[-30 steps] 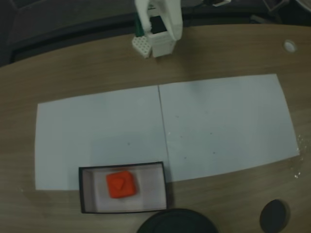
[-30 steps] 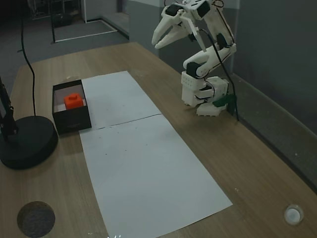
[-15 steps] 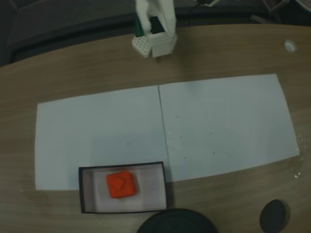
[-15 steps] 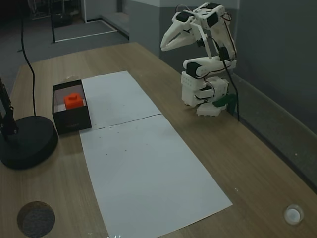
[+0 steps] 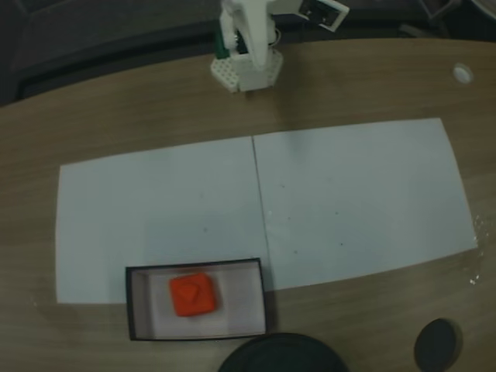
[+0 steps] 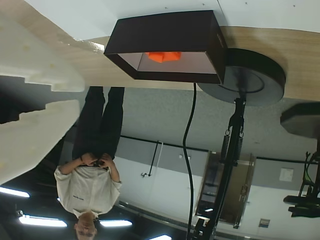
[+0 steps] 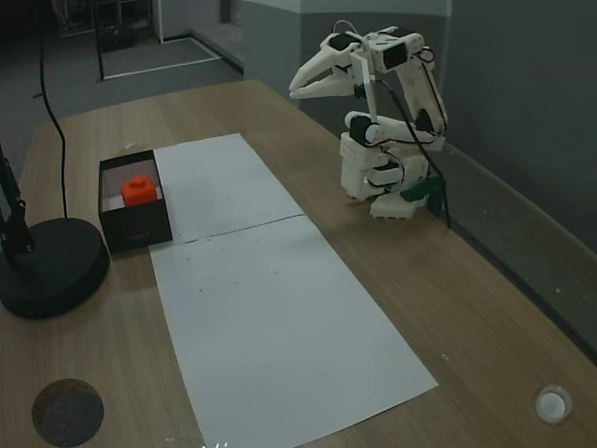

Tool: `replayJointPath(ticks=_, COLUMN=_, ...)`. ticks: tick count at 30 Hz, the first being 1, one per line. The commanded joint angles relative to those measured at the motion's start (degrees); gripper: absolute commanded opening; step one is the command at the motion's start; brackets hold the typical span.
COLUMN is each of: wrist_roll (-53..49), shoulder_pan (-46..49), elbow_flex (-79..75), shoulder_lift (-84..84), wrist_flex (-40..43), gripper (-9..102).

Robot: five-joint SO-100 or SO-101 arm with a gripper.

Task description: Grab a orange square and put it in the box.

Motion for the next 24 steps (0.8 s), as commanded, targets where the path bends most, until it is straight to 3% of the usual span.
replayJointPath(ticks=1, wrist_roll=0.00, shoulder_pan=1.85, elbow_flex=3.52, shoulder_lift=1.41, wrist_flex=-4.22, gripper=0)
replayJointPath(ticks=13, wrist_roll=0.53, shoulder_pan=1.58, elbow_flex=36.74, shoulder_lift=1.41, wrist_flex=-17.75, gripper=0)
replayJointPath(ticks=18, wrist_roll=0.62, shoulder_pan=1.67, elbow_flex=40.08, shoulder_lift=1.23, wrist_flex=-16.61, gripper=0)
replayJointPath(ticks=24, wrist_roll=0.70, shoulder_pan=1.41, elbow_flex=37.62, shoulder_lift=1.23, wrist_flex=-7.73, gripper=0)
